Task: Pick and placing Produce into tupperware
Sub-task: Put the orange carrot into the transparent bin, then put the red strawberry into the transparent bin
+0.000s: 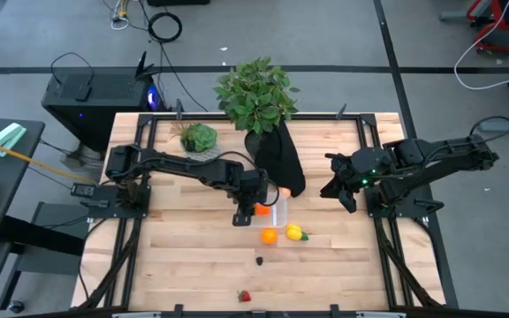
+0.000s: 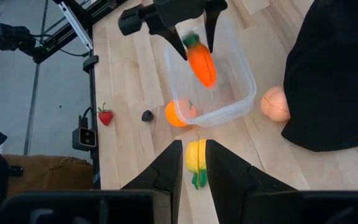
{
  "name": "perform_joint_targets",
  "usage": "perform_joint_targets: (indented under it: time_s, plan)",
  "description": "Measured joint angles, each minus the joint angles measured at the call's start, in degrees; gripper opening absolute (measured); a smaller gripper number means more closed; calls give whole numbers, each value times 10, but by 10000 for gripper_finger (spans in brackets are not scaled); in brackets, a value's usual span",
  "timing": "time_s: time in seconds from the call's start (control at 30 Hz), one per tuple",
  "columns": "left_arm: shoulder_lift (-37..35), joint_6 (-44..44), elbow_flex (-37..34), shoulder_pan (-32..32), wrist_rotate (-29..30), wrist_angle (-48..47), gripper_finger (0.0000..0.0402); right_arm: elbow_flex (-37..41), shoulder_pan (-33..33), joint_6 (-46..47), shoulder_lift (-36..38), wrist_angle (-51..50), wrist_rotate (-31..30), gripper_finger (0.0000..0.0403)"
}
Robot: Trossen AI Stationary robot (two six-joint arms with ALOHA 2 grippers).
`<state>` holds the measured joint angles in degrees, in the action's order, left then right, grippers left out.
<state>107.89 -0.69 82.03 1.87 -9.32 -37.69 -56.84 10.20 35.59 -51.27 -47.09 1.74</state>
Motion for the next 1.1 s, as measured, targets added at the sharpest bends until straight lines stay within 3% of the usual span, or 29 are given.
perform_joint_targets:
  time_s: [0.47, 0.67, 1.1]
  plan:
    - [-8, 5, 1, 0, 0, -3, 196, 0, 0, 0, 0, 0, 0, 78]
    - [-20, 39, 29, 9, 1, -42, 188, 0, 0, 9, 0, 0, 45, 78]
    - [-53, 152, 50, 107, 18, -175, 167, 0, 1, -44, 0, -15, 43, 78]
